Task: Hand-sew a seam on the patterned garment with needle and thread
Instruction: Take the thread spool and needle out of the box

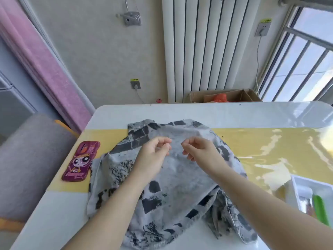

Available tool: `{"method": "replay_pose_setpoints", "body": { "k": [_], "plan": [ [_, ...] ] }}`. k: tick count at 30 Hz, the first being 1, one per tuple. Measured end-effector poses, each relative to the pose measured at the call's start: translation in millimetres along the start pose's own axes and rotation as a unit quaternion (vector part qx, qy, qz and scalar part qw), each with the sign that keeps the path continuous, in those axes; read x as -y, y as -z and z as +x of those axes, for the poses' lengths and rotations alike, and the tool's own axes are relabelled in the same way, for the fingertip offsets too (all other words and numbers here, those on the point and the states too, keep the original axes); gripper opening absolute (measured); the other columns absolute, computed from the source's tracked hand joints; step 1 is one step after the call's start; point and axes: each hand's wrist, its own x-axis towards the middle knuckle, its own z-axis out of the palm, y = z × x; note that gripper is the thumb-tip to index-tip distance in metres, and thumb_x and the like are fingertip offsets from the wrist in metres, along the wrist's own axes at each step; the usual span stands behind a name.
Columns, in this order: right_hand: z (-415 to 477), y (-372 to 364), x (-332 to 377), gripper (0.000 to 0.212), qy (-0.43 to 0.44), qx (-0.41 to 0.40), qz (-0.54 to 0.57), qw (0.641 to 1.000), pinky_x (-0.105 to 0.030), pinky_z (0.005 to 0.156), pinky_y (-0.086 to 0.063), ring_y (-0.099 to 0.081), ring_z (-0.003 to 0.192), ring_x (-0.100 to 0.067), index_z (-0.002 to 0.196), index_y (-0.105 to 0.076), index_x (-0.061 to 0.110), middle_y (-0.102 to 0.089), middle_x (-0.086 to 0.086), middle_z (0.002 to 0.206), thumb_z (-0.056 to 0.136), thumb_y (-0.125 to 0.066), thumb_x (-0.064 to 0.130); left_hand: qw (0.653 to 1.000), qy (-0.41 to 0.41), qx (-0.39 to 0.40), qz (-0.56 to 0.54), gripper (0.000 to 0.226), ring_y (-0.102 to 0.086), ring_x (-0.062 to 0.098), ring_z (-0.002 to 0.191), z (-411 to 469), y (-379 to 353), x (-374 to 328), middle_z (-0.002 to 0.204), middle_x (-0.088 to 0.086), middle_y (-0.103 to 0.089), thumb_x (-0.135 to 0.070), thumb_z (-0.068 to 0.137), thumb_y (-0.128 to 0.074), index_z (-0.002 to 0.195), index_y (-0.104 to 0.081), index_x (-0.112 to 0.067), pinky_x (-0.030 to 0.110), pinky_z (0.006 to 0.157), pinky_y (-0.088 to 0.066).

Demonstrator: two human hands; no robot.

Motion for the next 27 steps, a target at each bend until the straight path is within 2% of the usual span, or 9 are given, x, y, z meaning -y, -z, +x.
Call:
{"method": "replay_pose_setpoints", "body": {
  "k": [3, 6, 9, 15, 18, 21, 22, 24, 27],
  "plan": [
    [3, -12, -33, 0.011, 0.023, -0.015, 0.005, 1.000, -0.022, 0.060, -0.046, -0.054, 0.055, -0.005, 0.083, -0.064, 0.017, -0.064, 0.009, 0.065, 0.091, -0.058, 0.021, 0.999, -0.033, -0.011, -0.012, 0.018, -0.061, -0.001, 0.080, 3, -16, 28, 0.096, -0.008, -0.065, -0.015, 0.096, -0.051, 0.094, -0.061, -0.030, 0.012, 0.074, -0.046],
    [2, -27, -60, 0.012, 0.055, -0.018, 0.001, 0.998, -0.024, 0.064, -0.048, -0.055, 0.057, -0.005, 0.084, -0.064, 0.016, -0.065, 0.008, 0.067, 0.092, -0.058, 0.022, 0.997, -0.067, -0.013, -0.027, 0.019, -0.062, -0.001, 0.079, 1, -31, 52, 0.095, -0.007, -0.065, -0.016, 0.096, -0.052, 0.092, -0.062, -0.031, 0.022, 0.084, -0.049],
    [-7, -32, -76, 0.012, 0.107, -0.029, -0.021, 0.994, -0.024, 0.065, -0.049, -0.055, 0.058, -0.003, 0.084, -0.064, 0.015, -0.065, 0.008, 0.068, 0.092, -0.058, 0.022, 0.994, -0.105, -0.017, -0.022, 0.019, -0.062, 0.003, 0.082, -7, -43, 69, 0.097, -0.002, -0.066, -0.014, 0.096, -0.052, 0.092, -0.062, -0.030, 0.026, 0.089, -0.050],
    [-54, -21, -99, 0.010, 0.180, -0.071, -0.093, 0.977, -0.036, 0.076, -0.052, -0.062, 0.072, -0.016, 0.082, -0.061, 0.020, -0.068, 0.005, 0.074, 0.090, -0.057, 0.019, 0.985, -0.163, -0.041, 0.031, 0.020, -0.062, 0.007, 0.093, -57, -54, 100, 0.097, -0.007, -0.066, -0.017, 0.095, -0.054, 0.088, -0.061, -0.035, 0.022, 0.085, -0.047],
    [-89, -17, -111, 0.007, 0.199, -0.078, -0.147, 0.966, -0.028, 0.076, -0.048, -0.063, 0.081, -0.017, 0.087, -0.064, 0.017, -0.069, 0.001, 0.083, 0.089, -0.058, 0.019, 0.984, -0.164, -0.034, 0.062, 0.020, -0.059, 0.003, 0.096, -87, -56, 111, 0.096, -0.015, -0.064, -0.017, 0.095, -0.054, 0.088, -0.060, -0.035, 0.016, 0.082, -0.043],
    [-114, -8, -121, 0.006, 0.213, -0.091, -0.222, 0.947, -0.007, 0.066, -0.040, -0.057, 0.076, -0.002, 0.089, -0.063, 0.021, -0.063, 0.013, 0.083, 0.089, -0.058, 0.019, 0.981, -0.155, -0.026, 0.115, 0.021, -0.058, 0.007, 0.098, -104, -58, 122, 0.097, -0.018, -0.061, -0.019, 0.094, -0.055, 0.087, -0.058, -0.038, 0.016, 0.080, -0.040],
    [-120, -4, -124, 0.007, 0.214, -0.097, -0.236, 0.943, -0.007, 0.067, -0.040, -0.057, 0.077, -0.001, 0.088, -0.062, 0.023, -0.063, 0.014, 0.084, 0.089, -0.057, 0.018, 0.979, -0.150, -0.016, 0.139, 0.017, -0.056, 0.008, 0.102, -107, -58, 126, 0.102, -0.016, -0.061, -0.021, 0.094, -0.055, 0.090, -0.058, -0.037, 0.018, 0.082, -0.039],
    [-126, 6, -130, 0.007, 0.213, -0.130, -0.260, 0.933, -0.024, 0.074, -0.045, -0.059, 0.088, -0.012, 0.089, -0.064, 0.024, -0.065, 0.007, 0.090, 0.087, -0.058, 0.020, 0.970, -0.133, 0.016, 0.201, 0.016, -0.050, 0.008, 0.115, -111, -60, 131, 0.122, -0.010, -0.056, -0.026, 0.093, -0.057, 0.108, -0.058, -0.032, 0.021, 0.091, -0.036],
    [-130, 31, -135, 0.021, 0.168, -0.213, -0.403, 0.874, -0.032, 0.084, -0.035, -0.048, 0.109, -0.025, 0.104, -0.063, 0.025, -0.060, 0.000, 0.109, 0.086, -0.058, 0.033, 0.949, -0.132, 0.043, 0.283, 0.051, -0.039, 0.013, 0.132, -112, -68, 130, 0.143, -0.004, -0.040, -0.034, 0.089, -0.062, 0.136, -0.045, -0.027, 0.030, 0.108, -0.033]
  ]
}}
